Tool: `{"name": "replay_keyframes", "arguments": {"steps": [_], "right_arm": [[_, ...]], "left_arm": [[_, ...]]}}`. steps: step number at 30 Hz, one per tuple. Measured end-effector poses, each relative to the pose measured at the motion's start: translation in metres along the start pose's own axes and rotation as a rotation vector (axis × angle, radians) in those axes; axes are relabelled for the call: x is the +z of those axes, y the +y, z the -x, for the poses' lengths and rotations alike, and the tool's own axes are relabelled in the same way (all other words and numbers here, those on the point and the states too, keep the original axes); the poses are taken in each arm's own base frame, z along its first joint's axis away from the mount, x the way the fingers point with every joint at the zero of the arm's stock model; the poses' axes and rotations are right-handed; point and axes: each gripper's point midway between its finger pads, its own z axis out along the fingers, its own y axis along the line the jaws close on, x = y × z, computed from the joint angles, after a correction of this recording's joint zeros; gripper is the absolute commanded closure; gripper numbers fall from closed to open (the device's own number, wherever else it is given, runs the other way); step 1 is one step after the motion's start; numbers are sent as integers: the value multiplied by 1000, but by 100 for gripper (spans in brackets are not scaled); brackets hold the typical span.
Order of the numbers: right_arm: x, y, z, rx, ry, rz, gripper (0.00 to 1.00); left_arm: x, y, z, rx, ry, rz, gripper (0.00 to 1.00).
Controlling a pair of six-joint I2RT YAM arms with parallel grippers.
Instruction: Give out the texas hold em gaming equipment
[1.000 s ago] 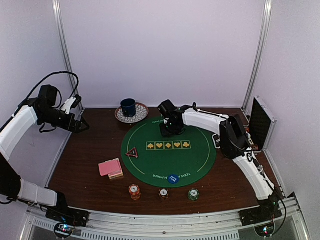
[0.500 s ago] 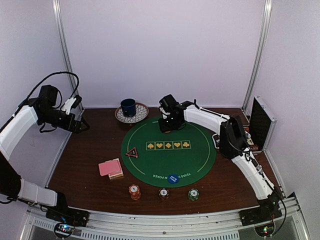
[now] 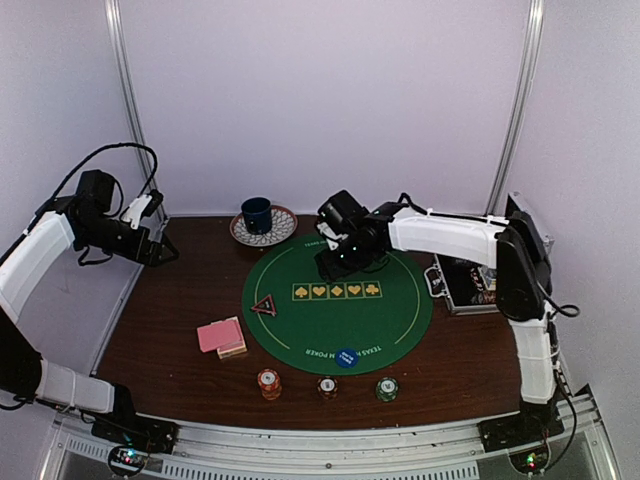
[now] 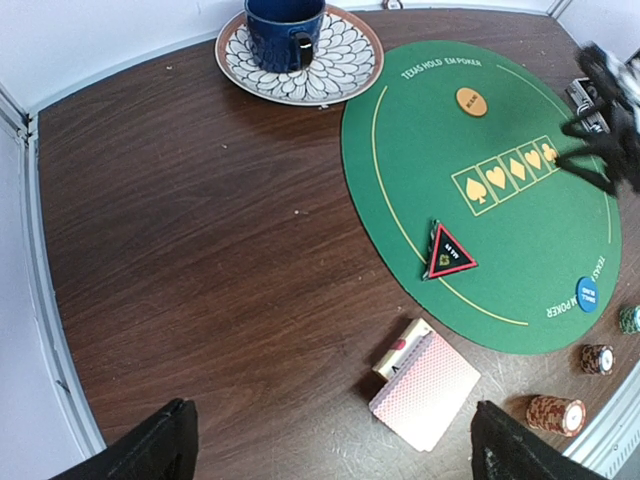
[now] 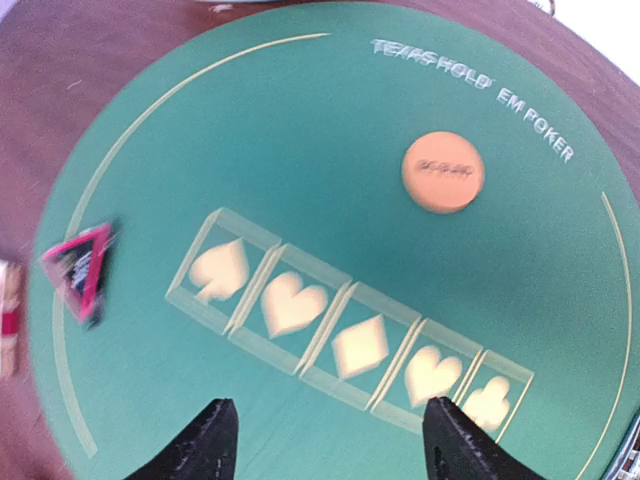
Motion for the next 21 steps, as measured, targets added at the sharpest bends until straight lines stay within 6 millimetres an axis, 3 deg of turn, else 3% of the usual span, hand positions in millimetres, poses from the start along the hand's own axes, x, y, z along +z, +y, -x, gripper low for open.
{"name": "replay_keyframes", "arguments": {"steps": [3, 6, 9, 12, 15, 21], "right_arm": [[-33, 33, -25, -63, -7, 41, 27], [-51, 64, -67, -135, 28, 85, 26], [-49, 79, -112, -190, 111, 94, 26], [-44, 79, -144, -221, 181, 81, 26], [-43, 78, -158, -237, 213, 75, 27], [-44, 82, -159, -242, 211, 82, 30]], "left_arm": [[0, -1, -2, 0, 6, -4, 2], [0, -2, -4, 0, 16, -9, 2], [0, -3, -5, 1, 21, -12, 2], [0, -3, -7, 3, 26, -14, 2], [0, -4, -9, 3, 33, -16, 2], [-1, -4, -10, 1, 38, -18, 2]]}}
